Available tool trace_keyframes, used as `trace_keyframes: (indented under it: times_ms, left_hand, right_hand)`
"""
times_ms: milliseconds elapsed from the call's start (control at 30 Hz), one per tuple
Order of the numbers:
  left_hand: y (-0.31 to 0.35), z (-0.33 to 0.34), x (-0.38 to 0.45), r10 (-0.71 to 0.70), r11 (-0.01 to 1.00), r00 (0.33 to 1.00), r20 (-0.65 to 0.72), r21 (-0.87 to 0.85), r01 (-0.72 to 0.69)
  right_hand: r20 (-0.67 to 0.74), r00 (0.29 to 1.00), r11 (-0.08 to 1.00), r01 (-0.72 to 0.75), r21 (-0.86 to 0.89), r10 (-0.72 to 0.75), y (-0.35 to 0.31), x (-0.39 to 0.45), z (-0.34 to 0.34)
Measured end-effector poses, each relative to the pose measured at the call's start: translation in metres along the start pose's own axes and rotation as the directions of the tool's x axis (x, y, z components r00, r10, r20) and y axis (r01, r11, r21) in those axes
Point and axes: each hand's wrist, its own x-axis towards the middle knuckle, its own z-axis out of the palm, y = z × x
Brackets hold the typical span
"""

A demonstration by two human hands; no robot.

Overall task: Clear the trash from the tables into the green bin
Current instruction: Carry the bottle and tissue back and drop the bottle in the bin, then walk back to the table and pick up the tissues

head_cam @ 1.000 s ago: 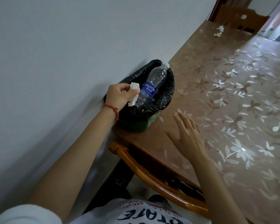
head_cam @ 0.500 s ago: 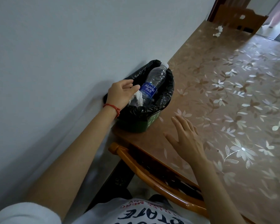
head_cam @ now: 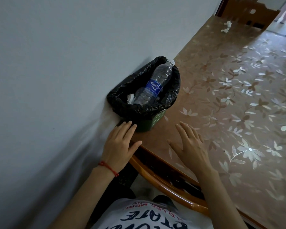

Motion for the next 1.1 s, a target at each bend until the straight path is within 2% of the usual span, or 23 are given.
trace_keyframes:
  times_ms: [100,300,500,633,867,1000,1100]
  left_hand:
    - [-0.007,0.006,-0.003,-0.055,0.996,0.993,0.102,0.079,0.047]
    - [-0.004,0.014,-0.003,-0.048,0.994,0.993,0.110,0.106,0.036]
    - [0.007,0.022,0.004,0.052,0.993,0.985,0.162,0.100,-0.068]
    - [0.019,0.029,0.012,0.176,0.977,0.961,0.214,0.080,-0.197]
    - [0.061,0.052,0.025,0.445,0.882,0.838,0.315,0.011,-0.472]
    - [0.101,0.064,0.025,0.581,0.794,0.743,0.333,-0.032,-0.606]
    - [0.134,0.075,0.021,0.676,0.706,0.647,0.352,-0.062,-0.705]
  right_hand:
    - [0.020,1.000,1.000,-0.016,0.000,0.016,0.003,-0.009,0.004]
    - [0.031,0.999,0.999,-0.045,0.006,0.045,0.008,-0.024,0.003]
    - [0.017,0.985,0.985,-0.170,0.010,0.170,0.019,-0.046,-0.002]
    - [-0.018,0.953,0.953,-0.303,0.011,0.303,0.026,-0.076,-0.005]
    - [-0.081,0.812,0.816,-0.575,0.058,0.578,0.033,-0.147,-0.010]
    - [-0.129,0.700,0.710,-0.701,0.059,0.702,0.036,-0.192,-0.016]
    - [-0.154,0.592,0.607,-0.790,0.082,0.791,0.040,-0.228,-0.019]
